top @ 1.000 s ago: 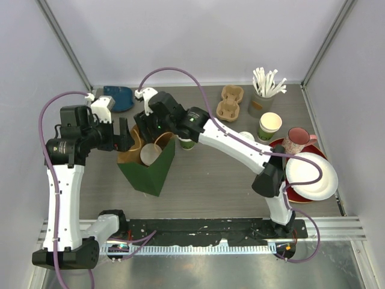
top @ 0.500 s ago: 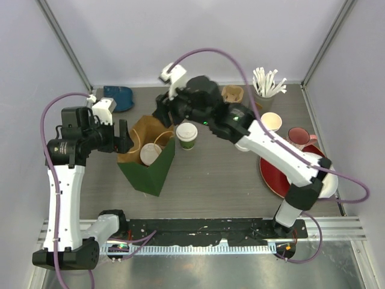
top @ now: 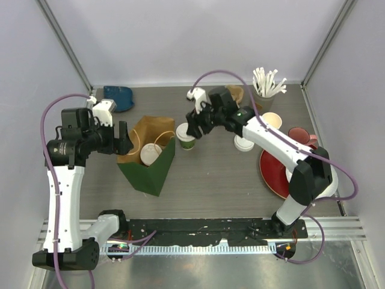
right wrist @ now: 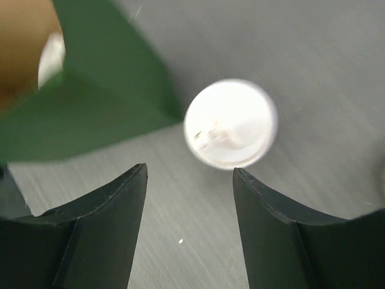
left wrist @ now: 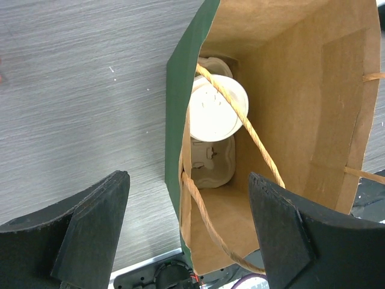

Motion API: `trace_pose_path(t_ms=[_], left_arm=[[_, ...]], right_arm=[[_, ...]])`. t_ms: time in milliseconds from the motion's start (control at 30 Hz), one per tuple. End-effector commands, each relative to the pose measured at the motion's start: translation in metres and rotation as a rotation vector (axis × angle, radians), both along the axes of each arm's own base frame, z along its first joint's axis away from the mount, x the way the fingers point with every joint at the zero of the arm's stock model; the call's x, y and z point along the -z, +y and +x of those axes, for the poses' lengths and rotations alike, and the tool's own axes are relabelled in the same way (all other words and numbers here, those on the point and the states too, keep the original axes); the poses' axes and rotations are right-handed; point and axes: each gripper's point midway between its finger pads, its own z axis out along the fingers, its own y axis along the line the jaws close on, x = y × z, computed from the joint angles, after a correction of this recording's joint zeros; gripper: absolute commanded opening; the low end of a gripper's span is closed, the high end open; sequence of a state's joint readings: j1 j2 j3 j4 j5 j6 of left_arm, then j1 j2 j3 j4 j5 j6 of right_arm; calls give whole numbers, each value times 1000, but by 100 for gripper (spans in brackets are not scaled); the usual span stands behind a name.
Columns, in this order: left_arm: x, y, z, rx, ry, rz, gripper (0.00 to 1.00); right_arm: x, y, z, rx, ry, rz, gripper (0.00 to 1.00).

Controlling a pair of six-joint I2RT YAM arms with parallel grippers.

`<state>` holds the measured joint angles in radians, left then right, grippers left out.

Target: Pack the takeout coffee

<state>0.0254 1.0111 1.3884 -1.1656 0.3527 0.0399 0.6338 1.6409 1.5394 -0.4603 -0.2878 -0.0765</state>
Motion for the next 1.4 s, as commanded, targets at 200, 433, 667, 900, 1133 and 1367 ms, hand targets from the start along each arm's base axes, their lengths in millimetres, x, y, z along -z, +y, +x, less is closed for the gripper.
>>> trace_pose_path(t_ms=[200,433,667,900,1133,1367], left_arm=[[-19,1,-4,15,-61,19,84],[-19,2,-5,13,-59,25,84],[-20,3,-7,13,-60,35,84],[-20,3,-9,23,-63,41,84],[-18,2,-10,38,-60,45,84],[-18,-1,-11,60,-59,37,85]], right_arm=[[21,45,-18,-467,-286,-20,63],[53,49,-8,-524,-280,-104,59],[64,55,8,-512,-320,-172,55],[77,53,16,-514,-357,-246,51],[98,53,10,-530,-389,-341,47],[105,47,8,-500,-400,-346,24]])
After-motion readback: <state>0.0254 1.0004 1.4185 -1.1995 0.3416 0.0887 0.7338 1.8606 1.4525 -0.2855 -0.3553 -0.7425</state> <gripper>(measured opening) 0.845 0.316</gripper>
